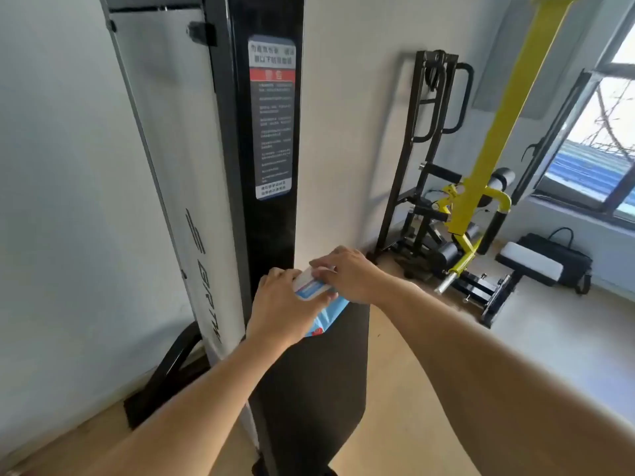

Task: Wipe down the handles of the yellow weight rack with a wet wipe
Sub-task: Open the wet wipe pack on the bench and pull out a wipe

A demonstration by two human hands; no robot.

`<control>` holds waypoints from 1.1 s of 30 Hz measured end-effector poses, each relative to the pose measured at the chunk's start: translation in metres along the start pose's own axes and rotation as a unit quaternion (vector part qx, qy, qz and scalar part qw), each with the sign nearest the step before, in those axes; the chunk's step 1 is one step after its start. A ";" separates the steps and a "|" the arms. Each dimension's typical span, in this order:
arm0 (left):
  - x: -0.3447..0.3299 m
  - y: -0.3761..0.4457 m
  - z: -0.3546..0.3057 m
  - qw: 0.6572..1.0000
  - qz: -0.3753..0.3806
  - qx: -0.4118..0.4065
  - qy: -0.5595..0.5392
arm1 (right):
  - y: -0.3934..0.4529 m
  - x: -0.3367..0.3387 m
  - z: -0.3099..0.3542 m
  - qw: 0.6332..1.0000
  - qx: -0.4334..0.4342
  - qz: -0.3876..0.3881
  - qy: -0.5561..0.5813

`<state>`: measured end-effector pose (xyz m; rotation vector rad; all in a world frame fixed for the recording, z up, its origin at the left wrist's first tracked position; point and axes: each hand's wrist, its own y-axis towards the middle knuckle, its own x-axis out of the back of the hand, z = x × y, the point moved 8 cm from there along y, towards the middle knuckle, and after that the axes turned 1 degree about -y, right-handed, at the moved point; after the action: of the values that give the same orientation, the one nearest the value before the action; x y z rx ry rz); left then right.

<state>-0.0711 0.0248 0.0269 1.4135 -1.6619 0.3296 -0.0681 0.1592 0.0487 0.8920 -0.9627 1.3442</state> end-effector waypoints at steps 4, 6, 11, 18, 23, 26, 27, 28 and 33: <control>-0.006 0.006 0.011 0.998 0.005 0.017 -0.054 | -0.001 0.001 0.014 0.995 0.037 0.049 -0.074; -0.008 0.008 0.011 0.995 0.005 0.013 -0.095 | -0.005 0.007 0.022 0.996 0.049 0.048 -0.059; -0.002 0.005 0.005 0.990 0.001 -0.013 -0.142 | -0.012 0.023 0.006 0.984 -0.025 -0.024 0.176; 0.007 -0.005 0.000 0.980 0.008 -0.002 -0.197 | -0.028 0.023 -0.029 0.977 -0.046 -0.052 0.203; 0.004 -0.009 -0.005 0.996 0.022 -0.016 -0.079 | -0.031 0.022 -0.007 0.998 0.043 -0.023 0.042; 0.002 -0.009 -0.008 0.998 0.011 -0.049 -0.028 | -0.030 0.026 0.006 0.996 0.076 -0.025 -0.043; 0.003 -0.009 -0.009 0.998 0.003 -0.056 -0.022 | -0.030 0.026 0.012 0.993 0.093 -0.025 -0.070; 0.004 -0.009 -0.010 0.998 -0.006 -0.060 -0.018 | -0.030 0.027 0.018 0.990 0.104 -0.030 -0.088; 0.008 -0.010 -0.012 0.998 -0.023 -0.062 -0.020 | -0.022 0.017 0.037 0.989 0.079 -0.049 -0.112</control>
<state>-0.0564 0.0249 0.0359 1.3721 -1.6508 0.1700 -0.0483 0.1297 0.0784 1.2156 -0.9778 1.2673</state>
